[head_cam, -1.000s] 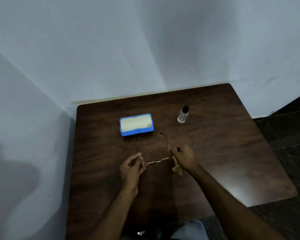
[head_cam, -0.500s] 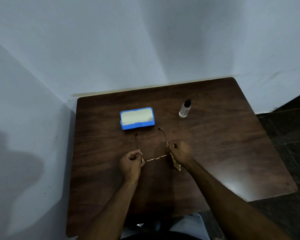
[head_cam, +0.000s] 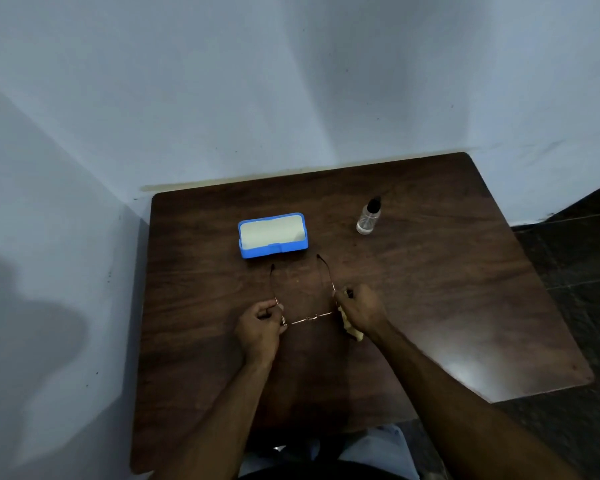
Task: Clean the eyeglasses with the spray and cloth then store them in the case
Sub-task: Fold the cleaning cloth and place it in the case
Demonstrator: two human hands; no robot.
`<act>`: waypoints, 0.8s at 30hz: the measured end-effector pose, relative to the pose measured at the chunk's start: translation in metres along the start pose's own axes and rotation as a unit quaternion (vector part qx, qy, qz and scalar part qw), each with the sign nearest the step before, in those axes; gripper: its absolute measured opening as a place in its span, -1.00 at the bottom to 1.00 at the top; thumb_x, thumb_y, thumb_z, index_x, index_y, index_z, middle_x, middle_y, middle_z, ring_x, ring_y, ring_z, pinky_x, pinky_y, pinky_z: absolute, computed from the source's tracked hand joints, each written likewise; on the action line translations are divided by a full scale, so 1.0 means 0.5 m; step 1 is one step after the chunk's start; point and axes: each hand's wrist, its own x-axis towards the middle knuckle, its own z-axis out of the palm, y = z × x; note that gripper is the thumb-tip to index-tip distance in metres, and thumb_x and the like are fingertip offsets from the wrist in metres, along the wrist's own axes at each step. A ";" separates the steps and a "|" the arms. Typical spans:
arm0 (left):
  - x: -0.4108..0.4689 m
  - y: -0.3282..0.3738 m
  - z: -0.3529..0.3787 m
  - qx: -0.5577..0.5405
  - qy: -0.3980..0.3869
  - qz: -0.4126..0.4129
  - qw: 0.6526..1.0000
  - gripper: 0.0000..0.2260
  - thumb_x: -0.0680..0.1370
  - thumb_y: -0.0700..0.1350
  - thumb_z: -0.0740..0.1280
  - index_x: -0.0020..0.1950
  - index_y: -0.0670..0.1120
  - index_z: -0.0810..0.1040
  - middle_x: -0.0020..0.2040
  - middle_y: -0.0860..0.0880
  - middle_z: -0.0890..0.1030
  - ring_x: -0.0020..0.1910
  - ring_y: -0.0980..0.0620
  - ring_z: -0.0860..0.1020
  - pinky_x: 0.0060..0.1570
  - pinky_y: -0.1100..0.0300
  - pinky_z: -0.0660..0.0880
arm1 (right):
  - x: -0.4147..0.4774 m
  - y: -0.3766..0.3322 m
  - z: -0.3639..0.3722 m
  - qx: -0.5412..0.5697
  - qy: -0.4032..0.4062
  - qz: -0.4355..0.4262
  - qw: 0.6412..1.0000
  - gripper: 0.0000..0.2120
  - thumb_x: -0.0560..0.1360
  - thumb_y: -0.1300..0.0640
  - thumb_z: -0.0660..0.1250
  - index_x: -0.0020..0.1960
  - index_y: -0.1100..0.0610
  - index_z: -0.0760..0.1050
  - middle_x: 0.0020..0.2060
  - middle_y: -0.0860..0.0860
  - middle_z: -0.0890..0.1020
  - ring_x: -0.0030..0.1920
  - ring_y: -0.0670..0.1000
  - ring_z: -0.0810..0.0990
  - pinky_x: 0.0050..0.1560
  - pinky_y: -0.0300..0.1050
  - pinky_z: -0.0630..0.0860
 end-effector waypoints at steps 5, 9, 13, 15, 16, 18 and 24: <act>-0.005 0.006 -0.017 0.003 -0.003 0.006 1.000 -0.85 0.55 -0.21 0.52 0.11 -0.06 0.70 -0.06 -0.07 0.75 -0.07 -0.09 0.75 -0.17 0.02 0.72 | 0.004 0.019 -0.020 0.028 0.030 0.022 0.999 -0.64 0.55 -0.13 0.32 -0.25 0.12 0.62 -0.32 -0.01 0.68 -0.24 0.01 0.66 -0.19 -0.04 0.52; -0.029 0.041 -0.030 0.095 0.025 0.160 0.982 -0.72 0.56 -0.25 0.47 0.24 0.01 0.65 0.05 0.05 0.72 0.01 0.10 0.70 0.06 0.17 0.66 | -0.016 0.001 -0.060 0.089 0.085 0.014 0.992 -0.71 0.58 0.00 0.39 -0.29 0.08 0.60 -0.41 -0.09 0.64 -0.30 -0.08 0.63 -0.25 -0.15 0.42; -0.084 0.132 0.004 0.097 -0.108 0.268 0.952 -0.58 0.53 -0.40 0.36 0.31 -0.04 0.63 0.18 0.07 0.71 0.16 0.16 0.67 0.08 0.38 0.55 | -0.054 -0.065 -0.103 0.237 0.070 -0.012 0.969 -0.79 0.59 0.09 0.41 -0.17 0.15 0.66 -0.41 -0.09 0.62 -0.36 -0.12 0.58 -0.27 -0.16 0.46; -0.096 0.165 0.026 0.054 -0.223 0.244 0.942 -0.55 0.55 -0.35 0.31 0.41 -0.05 0.57 0.30 0.06 0.67 0.27 0.17 0.63 0.19 0.33 0.55 | -0.074 -0.106 -0.127 0.311 0.035 -0.033 0.949 -0.79 0.60 0.09 0.41 -0.14 0.18 0.65 -0.40 -0.07 0.60 -0.36 -0.07 0.56 -0.32 -0.13 0.45; -0.094 0.173 0.036 0.030 -0.273 0.226 0.935 -0.54 0.56 -0.31 0.28 0.46 -0.07 0.53 0.36 0.04 0.64 0.34 0.14 0.60 0.26 0.29 0.54 | -0.082 -0.125 -0.138 0.346 0.009 -0.038 0.937 -0.79 0.61 0.07 0.40 -0.11 0.19 0.65 -0.38 -0.03 0.59 -0.36 -0.04 0.55 -0.32 -0.11 0.44; -0.090 0.190 0.056 0.018 -0.341 0.199 0.919 -0.54 0.56 -0.22 0.24 0.46 -0.05 0.53 0.39 0.05 0.62 0.40 0.12 0.56 0.35 0.23 0.50 | -0.094 -0.160 -0.160 0.397 -0.036 -0.044 0.916 -0.77 0.62 0.07 0.37 -0.02 0.24 0.65 -0.34 0.03 0.60 -0.37 -0.02 0.54 -0.36 -0.10 0.43; -0.062 0.211 0.073 0.066 -0.360 0.164 0.916 -0.63 0.46 0.12 0.47 0.22 0.03 0.66 0.15 -0.01 0.73 0.18 0.03 0.68 0.20 0.06 0.60 | -0.085 -0.189 -0.202 0.448 -0.036 -0.083 0.890 -0.79 0.64 0.22 0.32 0.11 0.38 0.60 -0.28 0.06 0.65 -0.33 -0.03 0.59 -0.42 -0.16 0.48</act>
